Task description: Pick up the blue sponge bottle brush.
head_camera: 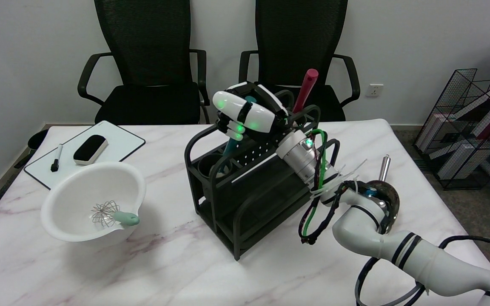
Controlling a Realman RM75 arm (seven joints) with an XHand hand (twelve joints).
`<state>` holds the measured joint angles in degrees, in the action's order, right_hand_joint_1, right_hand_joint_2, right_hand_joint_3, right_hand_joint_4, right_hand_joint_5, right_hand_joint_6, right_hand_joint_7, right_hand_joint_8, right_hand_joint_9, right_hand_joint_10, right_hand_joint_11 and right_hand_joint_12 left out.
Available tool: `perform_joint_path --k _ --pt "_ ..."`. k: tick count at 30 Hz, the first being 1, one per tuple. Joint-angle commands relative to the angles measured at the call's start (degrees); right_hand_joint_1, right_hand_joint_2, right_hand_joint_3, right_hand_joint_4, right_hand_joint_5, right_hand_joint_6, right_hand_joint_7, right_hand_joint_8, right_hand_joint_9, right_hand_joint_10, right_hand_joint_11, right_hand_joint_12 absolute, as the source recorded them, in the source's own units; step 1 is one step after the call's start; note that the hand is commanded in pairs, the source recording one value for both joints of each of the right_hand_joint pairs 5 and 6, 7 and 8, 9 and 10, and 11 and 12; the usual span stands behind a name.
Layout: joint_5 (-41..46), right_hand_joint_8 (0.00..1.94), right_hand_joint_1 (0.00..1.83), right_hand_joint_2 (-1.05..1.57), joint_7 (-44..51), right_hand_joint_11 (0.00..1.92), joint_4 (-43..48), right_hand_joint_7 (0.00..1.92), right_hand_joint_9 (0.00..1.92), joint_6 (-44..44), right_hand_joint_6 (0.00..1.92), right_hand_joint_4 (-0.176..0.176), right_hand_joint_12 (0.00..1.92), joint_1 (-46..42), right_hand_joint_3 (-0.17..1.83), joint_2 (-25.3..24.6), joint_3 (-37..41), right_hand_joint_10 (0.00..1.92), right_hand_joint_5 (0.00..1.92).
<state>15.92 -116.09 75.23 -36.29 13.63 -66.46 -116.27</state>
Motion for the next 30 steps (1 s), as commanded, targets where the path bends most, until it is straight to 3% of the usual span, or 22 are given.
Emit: perform_joint_path --k 1,16,30 --pt "-3.87 1.92 1.09 1.57 0.03 1.92 4.17 1.92 1.92 9.39 1.92 0.0 1.92 2.96 0.36 -0.01 -1.75 1.92 1.92" --pt "-5.71 1.92 1.1 1.57 -0.45 1.92 7.96 1.92 1.92 14.64 1.92 0.0 1.92 7.43 0.32 -0.47 -2.95 1.92 1.92" --pt "-5.14 1.92 1.1 1.57 -0.54 1.92 16.89 1.92 1.92 20.42 1.92 0.0 1.92 4.94 0.31 5.52 -1.97 1.92 1.92"
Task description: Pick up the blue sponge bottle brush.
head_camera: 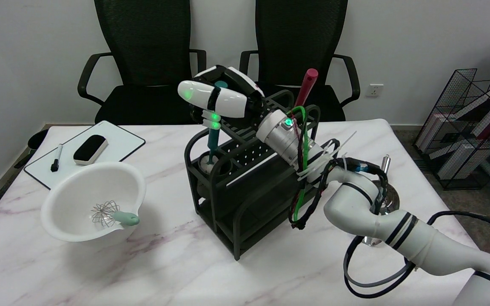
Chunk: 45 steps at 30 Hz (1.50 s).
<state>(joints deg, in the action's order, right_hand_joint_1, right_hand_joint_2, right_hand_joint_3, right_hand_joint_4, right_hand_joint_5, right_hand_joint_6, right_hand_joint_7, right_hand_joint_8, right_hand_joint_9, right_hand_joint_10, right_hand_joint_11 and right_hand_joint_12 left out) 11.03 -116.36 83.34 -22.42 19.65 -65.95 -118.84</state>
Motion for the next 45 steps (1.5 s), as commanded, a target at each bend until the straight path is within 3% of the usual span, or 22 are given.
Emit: perform_joint_path --k 1,16,27,38,45 --pt "-0.1 1.92 1.1 1.57 -0.57 1.92 9.33 1.92 1.92 6.54 1.92 0.0 1.92 -1.56 0.3 5.4 1.23 1.92 1.92" --pt "0.07 1.92 1.1 1.57 -1.05 1.92 16.59 1.92 1.92 6.38 1.92 0.0 1.92 -6.26 0.3 5.72 9.77 1.92 1.92" --pt "6.22 1.92 1.11 1.57 -0.58 1.92 22.59 1.92 1.92 4.45 1.92 0.0 1.92 -7.63 0.28 5.64 13.94 1.92 1.92" --pt "12.29 1.92 1.11 1.57 -0.81 1.92 23.08 1.92 1.92 -3.25 1.92 0.0 1.92 -10.34 0.23 5.64 17.63 1.92 1.92" --pt "12.93 1.92 1.11 1.57 -0.97 1.92 23.05 1.92 1.92 -12.76 1.92 0.0 1.92 -17.61 0.22 5.88 29.36 1.92 1.92"
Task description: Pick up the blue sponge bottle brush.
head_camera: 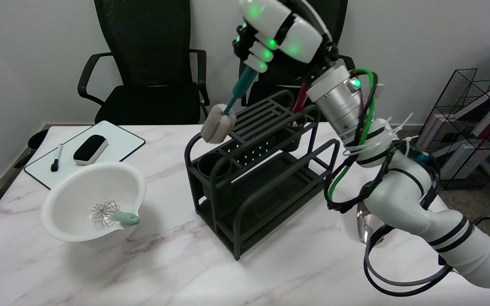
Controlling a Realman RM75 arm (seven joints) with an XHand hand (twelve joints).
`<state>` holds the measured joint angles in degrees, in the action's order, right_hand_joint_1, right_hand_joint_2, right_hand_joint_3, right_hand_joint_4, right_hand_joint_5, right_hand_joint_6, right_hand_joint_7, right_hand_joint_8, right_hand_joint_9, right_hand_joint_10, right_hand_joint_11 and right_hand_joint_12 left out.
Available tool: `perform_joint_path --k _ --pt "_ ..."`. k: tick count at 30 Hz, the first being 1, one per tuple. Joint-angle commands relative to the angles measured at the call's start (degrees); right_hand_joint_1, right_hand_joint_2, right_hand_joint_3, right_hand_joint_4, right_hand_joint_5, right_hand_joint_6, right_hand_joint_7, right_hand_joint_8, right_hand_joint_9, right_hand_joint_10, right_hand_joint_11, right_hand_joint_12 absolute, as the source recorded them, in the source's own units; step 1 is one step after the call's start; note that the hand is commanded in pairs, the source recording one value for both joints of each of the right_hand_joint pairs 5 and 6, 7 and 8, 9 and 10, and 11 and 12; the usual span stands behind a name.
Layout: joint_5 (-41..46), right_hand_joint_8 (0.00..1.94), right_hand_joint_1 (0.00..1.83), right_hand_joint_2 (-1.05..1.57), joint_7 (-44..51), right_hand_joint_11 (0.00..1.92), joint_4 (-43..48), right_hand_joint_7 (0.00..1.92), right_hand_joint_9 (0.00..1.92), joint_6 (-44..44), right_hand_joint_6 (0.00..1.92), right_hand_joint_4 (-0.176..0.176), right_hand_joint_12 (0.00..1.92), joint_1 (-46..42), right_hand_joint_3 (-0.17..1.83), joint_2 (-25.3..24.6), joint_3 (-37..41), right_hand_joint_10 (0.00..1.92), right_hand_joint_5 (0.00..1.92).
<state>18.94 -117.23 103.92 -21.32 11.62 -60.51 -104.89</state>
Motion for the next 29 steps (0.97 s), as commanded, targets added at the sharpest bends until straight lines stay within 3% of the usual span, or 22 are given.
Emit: perform_joint_path --k 1,9,15,23,29 --pt "5.11 1.92 1.11 1.57 -0.09 1.92 2.48 1.92 1.92 -14.59 1.92 0.0 1.92 -10.93 0.22 0.43 16.83 1.92 1.92" --pt "9.5 1.92 1.11 1.57 0.46 1.92 2.0 1.92 1.92 -27.11 1.92 0.0 1.92 -31.37 0.23 -1.98 29.56 1.92 1.92" --pt "12.7 1.92 1.11 1.57 0.93 1.92 -1.62 1.92 1.92 -37.04 1.92 0.0 1.92 -41.87 0.24 -3.56 32.82 1.92 1.92" --pt "16.84 1.92 1.11 1.57 -1.0 1.92 -20.18 1.92 1.92 -53.62 1.92 0.0 1.92 -43.69 0.23 -2.19 30.17 1.92 1.92" --pt "17.08 1.92 1.11 1.57 -2.19 1.92 -27.83 1.92 1.92 -55.85 1.92 0.0 1.92 -40.97 0.22 -0.03 27.06 1.92 1.92"
